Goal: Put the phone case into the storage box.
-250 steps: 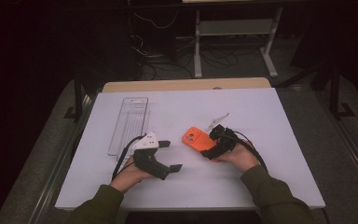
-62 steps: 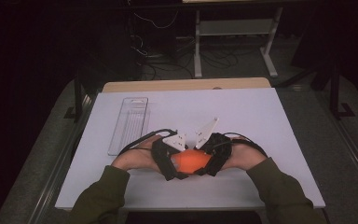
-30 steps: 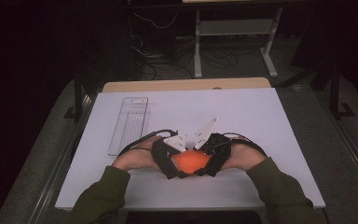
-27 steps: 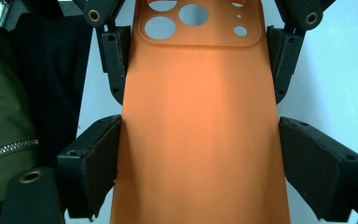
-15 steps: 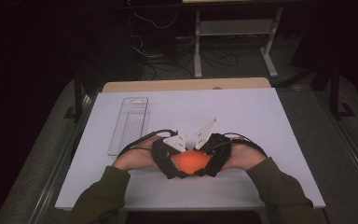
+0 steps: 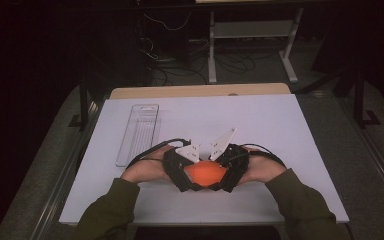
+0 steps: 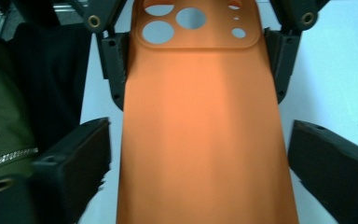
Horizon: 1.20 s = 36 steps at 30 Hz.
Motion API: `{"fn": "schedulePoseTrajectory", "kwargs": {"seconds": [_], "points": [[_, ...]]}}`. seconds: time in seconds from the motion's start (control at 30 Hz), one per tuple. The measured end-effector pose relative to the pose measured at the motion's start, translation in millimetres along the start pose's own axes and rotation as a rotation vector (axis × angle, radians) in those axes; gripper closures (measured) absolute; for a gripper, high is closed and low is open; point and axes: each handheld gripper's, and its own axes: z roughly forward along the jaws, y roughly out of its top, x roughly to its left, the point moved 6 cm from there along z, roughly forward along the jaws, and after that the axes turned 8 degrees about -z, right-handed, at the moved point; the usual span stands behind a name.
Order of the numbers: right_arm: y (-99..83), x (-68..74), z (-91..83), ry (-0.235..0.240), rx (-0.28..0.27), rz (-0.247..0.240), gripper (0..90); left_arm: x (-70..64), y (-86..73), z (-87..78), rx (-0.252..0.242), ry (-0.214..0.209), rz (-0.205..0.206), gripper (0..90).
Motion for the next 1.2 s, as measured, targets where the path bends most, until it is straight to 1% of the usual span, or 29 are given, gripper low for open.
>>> {"fn": "schedulePoseTrajectory", "kwargs": {"seconds": [0.1,0.2,0.23,0.27,0.33,0.4,0.43,0.47,0.53,0.57,0.6,0.63,0.73,0.8,0.83,0.9,0.93,1.0,1.13,1.17,1.2], "points": [[-0.2,-1.7,-0.9,-0.026,0.003,0.013,0.0,0.2,-0.1,-0.2,-0.002,0.000,-0.005,15.5],[0.1,-2.1,-2.2,-0.030,-0.002,0.015,0.0,0.8,-0.4,-0.3,0.001,0.002,-0.004,15.5],[0.3,-2.4,-2.6,-0.034,-0.006,0.014,0.0,2.4,-1.1,-1.0,0.016,0.007,0.012,15.4],[0.6,-2.6,-3.3,-0.034,-0.009,0.017,0.0,2.1,-1.1,-0.5,0.010,0.007,0.004,15.4],[0.4,-3.7,-4.7,-0.041,-0.012,0.017,0.0,2.9,-1.3,-0.6,0.010,0.017,0.000,15.4],[0.2,-4.4,-5.8,-0.043,-0.019,0.028,0.0,3.7,-1.3,-1.1,0.007,0.023,-0.008,15.4],[-0.3,-5.8,-7.0,-0.054,-0.021,0.022,0.0,4.5,-1.4,-1.4,0.006,0.029,-0.010,15.4],[-0.7,-6.0,-8.2,-0.059,-0.022,0.034,0.0,4.9,-1.6,-1.5,0.004,0.031,-0.015,15.4],[-1.7,-8.2,-11.5,-0.074,-0.032,0.040,0.0,5.9,-2.1,-2.0,0.002,0.037,-0.023,15.4],[-2.1,-9.2,-13.3,-0.076,-0.042,0.045,0.0,6.7,-2.2,-2.3,-0.001,0.042,-0.024,15.4],[-2.9,-10.5,-15.1,-0.085,-0.048,0.049,0.0,7.4,-2.2,-2.5,-0.002,0.049,-0.035,15.4],[-3.8,-11.5,-16.6,-0.086,-0.053,0.052,0.0,8.8,-2.4,-3.1,0.000,0.055,-0.034,15.4],[-7.3,-14.5,-20.8,-0.105,-0.060,0.068,0.0,11.6,-3.0,-4.4,0.000,0.074,-0.046,15.4],[-9.5,-16.1,-23.4,-0.114,-0.065,0.085,0.0,13.0,-2.8,-4.8,-0.007,0.084,-0.058,15.4],[-10.9,-17.0,-24.8,-0.118,-0.066,0.087,0.0,13.7,-2.8,-5.0,-0.008,0.087,-0.062,15.4],[-13.0,-18.5,-27.5,-0.126,-0.075,0.107,0.0,15.7,-3.3,-5.4,-0.002,0.102,-0.069,15.4],[-14.5,-19.6,-28.9,-0.131,-0.074,0.110,0.0,16.6,-3.4,-5.3,-0.003,0.109,-0.082,15.4],[-17.7,-21.3,-31.3,-0.144,-0.075,0.133,0.0,19.4,-4.0,-6.1,0.000,0.124,-0.099,15.4],[-25.8,-25.9,-36.0,-0.177,-0.072,0.171,0.0,24.8,-5.6,-7.4,-0.004,0.152,-0.153,15.4],[-27.0,-25.7,-37.3,-0.188,-0.072,0.203,0.0,26.0,-6.2,-7.8,-0.003,0.158,-0.164,15.4],[-29.1,-26.8,-38.6,-0.199,-0.070,0.208,0.0,28.3,-6.3,-8.2,-0.007,0.169,-0.177,15.5]]}}
